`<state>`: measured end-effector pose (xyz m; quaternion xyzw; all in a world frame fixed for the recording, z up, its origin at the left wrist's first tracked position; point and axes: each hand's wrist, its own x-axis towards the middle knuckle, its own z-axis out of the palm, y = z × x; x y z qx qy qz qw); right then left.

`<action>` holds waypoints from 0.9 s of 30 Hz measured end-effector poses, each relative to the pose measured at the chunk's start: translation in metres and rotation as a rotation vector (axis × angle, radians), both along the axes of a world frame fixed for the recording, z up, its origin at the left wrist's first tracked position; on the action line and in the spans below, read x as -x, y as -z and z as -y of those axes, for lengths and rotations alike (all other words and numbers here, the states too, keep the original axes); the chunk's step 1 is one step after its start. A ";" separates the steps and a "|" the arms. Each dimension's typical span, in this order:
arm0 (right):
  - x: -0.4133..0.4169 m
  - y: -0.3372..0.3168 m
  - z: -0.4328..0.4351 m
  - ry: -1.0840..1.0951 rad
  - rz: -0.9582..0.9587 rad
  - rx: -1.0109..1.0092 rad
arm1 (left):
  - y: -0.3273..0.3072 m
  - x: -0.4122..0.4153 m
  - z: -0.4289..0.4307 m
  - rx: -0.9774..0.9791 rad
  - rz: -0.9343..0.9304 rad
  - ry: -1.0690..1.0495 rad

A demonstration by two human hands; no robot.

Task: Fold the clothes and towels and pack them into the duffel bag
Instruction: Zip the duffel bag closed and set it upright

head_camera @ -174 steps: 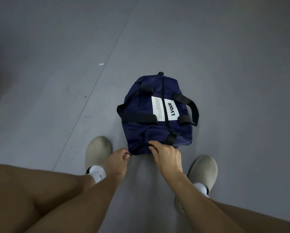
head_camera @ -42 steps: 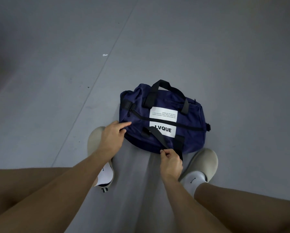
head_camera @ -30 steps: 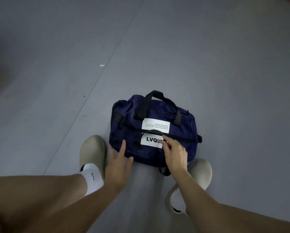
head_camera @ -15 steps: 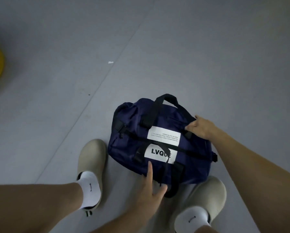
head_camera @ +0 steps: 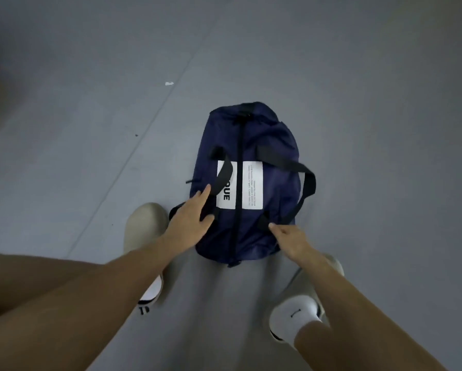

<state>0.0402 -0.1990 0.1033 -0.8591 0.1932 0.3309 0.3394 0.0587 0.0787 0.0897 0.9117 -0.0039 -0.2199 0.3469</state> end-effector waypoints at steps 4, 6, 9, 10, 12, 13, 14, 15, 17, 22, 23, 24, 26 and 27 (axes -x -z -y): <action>0.021 -0.005 -0.016 -0.058 0.057 0.076 | 0.012 0.057 -0.004 -0.206 0.117 0.127; 0.030 -0.010 -0.022 -0.058 0.096 0.126 | 0.016 0.078 -0.002 -0.238 0.151 0.220; 0.048 -0.015 -0.030 -0.124 0.174 0.201 | 0.019 0.087 -0.001 -0.250 0.137 0.256; 0.056 -0.016 -0.032 -0.144 0.221 0.206 | 0.018 0.084 -0.003 -0.270 0.127 0.247; 0.072 -0.016 -0.039 -0.173 0.302 0.193 | 0.017 0.077 -0.010 -0.323 0.099 0.243; 0.080 -0.017 -0.042 -0.179 0.339 0.213 | 0.017 0.072 -0.013 -0.342 0.094 0.245; 0.088 -0.018 -0.045 -0.199 0.393 0.265 | 0.017 0.069 -0.014 -0.349 0.096 0.244; 0.095 -0.017 -0.048 -0.243 0.463 0.334 | 0.018 0.066 -0.015 -0.338 0.115 0.238; 0.105 -0.015 -0.057 -0.327 0.612 0.409 | 0.016 0.064 -0.012 -0.264 0.154 0.214; 0.106 -0.010 -0.080 -0.443 0.710 0.308 | -0.001 0.048 0.002 -0.109 0.176 0.035; 0.103 -0.009 -0.083 -0.428 0.709 0.293 | -0.005 0.043 0.004 -0.091 0.194 0.023; 0.101 -0.009 -0.086 -0.405 0.710 0.274 | -0.009 0.038 0.005 -0.075 0.211 0.016; 0.097 -0.007 -0.091 -0.380 0.725 0.234 | -0.016 0.029 0.008 -0.043 0.216 -0.012; 0.096 -0.007 -0.092 -0.385 0.743 0.225 | -0.019 0.025 0.010 -0.024 0.205 -0.030</action>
